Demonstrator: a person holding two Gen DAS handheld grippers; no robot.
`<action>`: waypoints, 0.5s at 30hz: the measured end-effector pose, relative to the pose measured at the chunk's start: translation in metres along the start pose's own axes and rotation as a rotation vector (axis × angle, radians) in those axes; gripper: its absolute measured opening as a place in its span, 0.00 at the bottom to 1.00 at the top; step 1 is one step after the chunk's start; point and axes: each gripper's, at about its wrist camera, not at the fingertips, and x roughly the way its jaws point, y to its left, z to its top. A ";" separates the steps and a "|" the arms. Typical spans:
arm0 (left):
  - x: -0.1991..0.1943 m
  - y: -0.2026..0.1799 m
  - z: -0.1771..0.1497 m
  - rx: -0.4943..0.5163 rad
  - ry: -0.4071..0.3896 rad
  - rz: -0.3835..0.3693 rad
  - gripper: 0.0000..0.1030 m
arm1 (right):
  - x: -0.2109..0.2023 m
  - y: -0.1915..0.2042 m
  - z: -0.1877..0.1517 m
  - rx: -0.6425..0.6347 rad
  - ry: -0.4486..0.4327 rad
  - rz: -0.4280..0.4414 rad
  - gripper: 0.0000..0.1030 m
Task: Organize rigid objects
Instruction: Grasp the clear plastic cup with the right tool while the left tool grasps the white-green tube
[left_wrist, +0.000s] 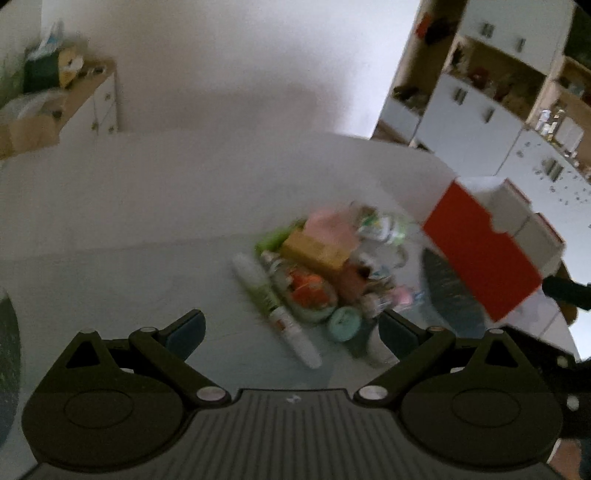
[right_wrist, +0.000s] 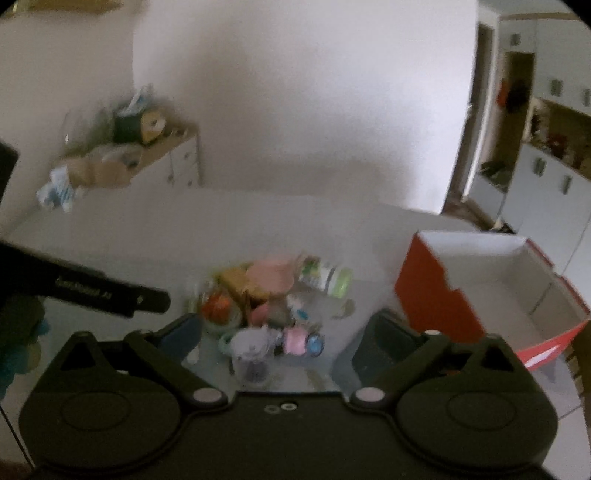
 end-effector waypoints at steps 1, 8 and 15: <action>0.007 0.003 -0.001 -0.014 0.009 0.007 0.98 | 0.005 0.001 -0.002 -0.009 0.014 0.012 0.95; 0.048 0.010 -0.007 -0.021 0.064 0.061 0.98 | 0.039 0.011 -0.023 -0.060 0.116 0.042 0.79; 0.073 0.009 -0.008 -0.007 0.094 0.105 0.97 | 0.063 0.019 -0.032 -0.096 0.167 0.055 0.68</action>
